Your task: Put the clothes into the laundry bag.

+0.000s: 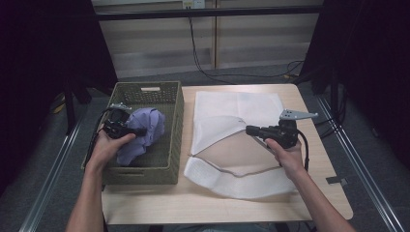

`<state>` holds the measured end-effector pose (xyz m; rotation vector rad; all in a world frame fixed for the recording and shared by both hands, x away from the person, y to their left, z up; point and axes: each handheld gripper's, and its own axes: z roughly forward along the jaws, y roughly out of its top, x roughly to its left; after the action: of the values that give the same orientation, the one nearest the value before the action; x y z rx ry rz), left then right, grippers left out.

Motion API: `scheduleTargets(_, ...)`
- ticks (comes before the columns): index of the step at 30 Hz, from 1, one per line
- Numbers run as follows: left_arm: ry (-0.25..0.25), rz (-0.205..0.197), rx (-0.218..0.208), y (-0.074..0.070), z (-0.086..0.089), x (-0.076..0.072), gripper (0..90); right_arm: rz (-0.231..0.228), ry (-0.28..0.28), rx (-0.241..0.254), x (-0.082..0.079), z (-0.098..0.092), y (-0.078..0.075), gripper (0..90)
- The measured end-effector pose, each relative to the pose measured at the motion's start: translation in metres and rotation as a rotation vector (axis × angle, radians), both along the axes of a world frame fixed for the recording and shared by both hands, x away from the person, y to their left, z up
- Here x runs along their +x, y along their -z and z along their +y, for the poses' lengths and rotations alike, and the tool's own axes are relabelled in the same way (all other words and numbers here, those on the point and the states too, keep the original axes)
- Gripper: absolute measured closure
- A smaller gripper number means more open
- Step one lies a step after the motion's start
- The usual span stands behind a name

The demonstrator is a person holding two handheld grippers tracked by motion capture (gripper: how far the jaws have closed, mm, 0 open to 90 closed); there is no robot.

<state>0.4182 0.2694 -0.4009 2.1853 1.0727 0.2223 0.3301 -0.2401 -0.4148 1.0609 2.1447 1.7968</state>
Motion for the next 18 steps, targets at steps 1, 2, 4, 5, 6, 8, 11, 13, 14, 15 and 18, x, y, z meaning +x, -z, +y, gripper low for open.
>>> scheduleTargets(1, 0.000, -0.006, -0.014, 0.000, 0.001, 0.000, 69.1, -0.004, 0.001, -0.001, 0.000, 0.000, 0.000, 89.2)
scheduleTargets(2, -0.010, -0.011, -0.017, -0.002, 0.002, -0.001, 69.1, -0.005, 0.003, -0.001, 0.000, 0.000, 0.000, 89.2)
scheduleTargets(4, -0.014, -0.025, -0.029, -0.003, 0.004, -0.003, 69.1, -0.004, 0.003, -0.001, 0.000, -0.001, 0.000, 89.2)
scheduleTargets(5, -0.014, -0.025, -0.029, -0.003, 0.004, -0.003, 69.1, -0.004, 0.003, -0.001, 0.000, -0.001, 0.000, 89.2)
scheduleTargets(6, -0.013, -0.043, -0.052, -0.005, 0.005, -0.006, 69.1, -0.002, 0.004, -0.002, 0.000, -0.001, 0.000, 89.2)
scheduleTargets(8, -0.006, -0.055, -0.060, -0.007, 0.004, -0.009, 69.0, -0.004, 0.005, -0.002, 0.000, -0.001, 0.000, 89.2)
scheduleTargets(11, -0.002, -0.083, -0.077, -0.010, 0.002, -0.015, 69.0, -0.007, 0.004, -0.004, 0.000, 0.000, 0.000, 89.2)
scheduleTargets(13, -0.006, -0.101, -0.081, -0.012, 0.003, -0.017, 69.0, -0.003, 0.004, -0.003, -0.001, 0.000, 0.000, 89.2)
scheduleTargets(14, -0.003, -0.107, -0.092, -0.012, 0.003, -0.018, 69.0, -0.003, 0.003, -0.004, -0.001, 0.000, 0.000, 89.2)
scheduleTargets(15, -0.003, -0.109, -0.096, -0.012, 0.003, -0.019, 68.9, -0.004, 0.002, -0.005, -0.001, 0.000, 0.000, 89.2)
scheduleTargets(18, -0.006, -0.115, -0.099, -0.013, 0.004, -0.020, 68.9, -0.007, 0.005, -0.005, 0.000, 0.000, 0.000, 89.2)
